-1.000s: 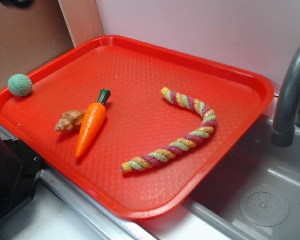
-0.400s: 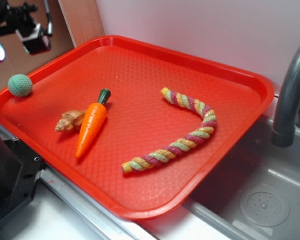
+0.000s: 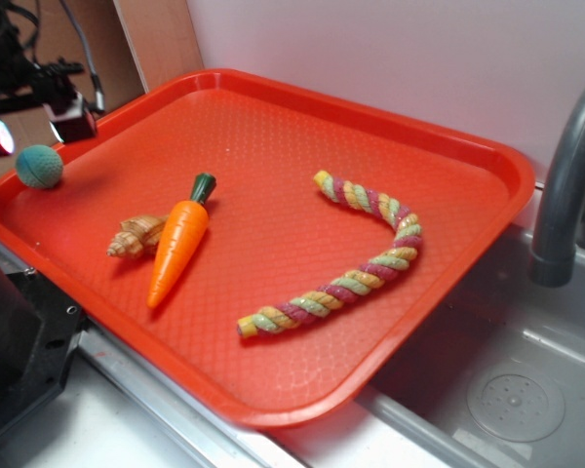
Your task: Grab the green ball.
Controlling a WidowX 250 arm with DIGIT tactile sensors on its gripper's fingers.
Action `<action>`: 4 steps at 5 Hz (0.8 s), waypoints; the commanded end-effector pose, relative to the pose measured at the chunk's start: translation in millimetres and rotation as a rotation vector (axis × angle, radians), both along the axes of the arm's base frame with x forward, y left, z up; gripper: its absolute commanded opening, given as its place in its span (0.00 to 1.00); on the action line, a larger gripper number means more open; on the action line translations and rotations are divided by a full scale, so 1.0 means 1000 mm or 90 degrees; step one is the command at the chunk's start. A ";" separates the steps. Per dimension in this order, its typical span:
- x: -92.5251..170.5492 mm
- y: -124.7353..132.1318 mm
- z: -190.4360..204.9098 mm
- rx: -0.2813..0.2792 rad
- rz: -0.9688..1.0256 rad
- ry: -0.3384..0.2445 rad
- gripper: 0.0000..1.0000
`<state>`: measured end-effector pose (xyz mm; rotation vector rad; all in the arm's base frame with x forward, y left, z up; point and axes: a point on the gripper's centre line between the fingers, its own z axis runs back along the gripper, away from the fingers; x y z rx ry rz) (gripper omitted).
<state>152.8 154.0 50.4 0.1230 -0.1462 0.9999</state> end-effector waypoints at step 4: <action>-0.019 -0.010 0.032 -0.010 -0.149 0.069 0.00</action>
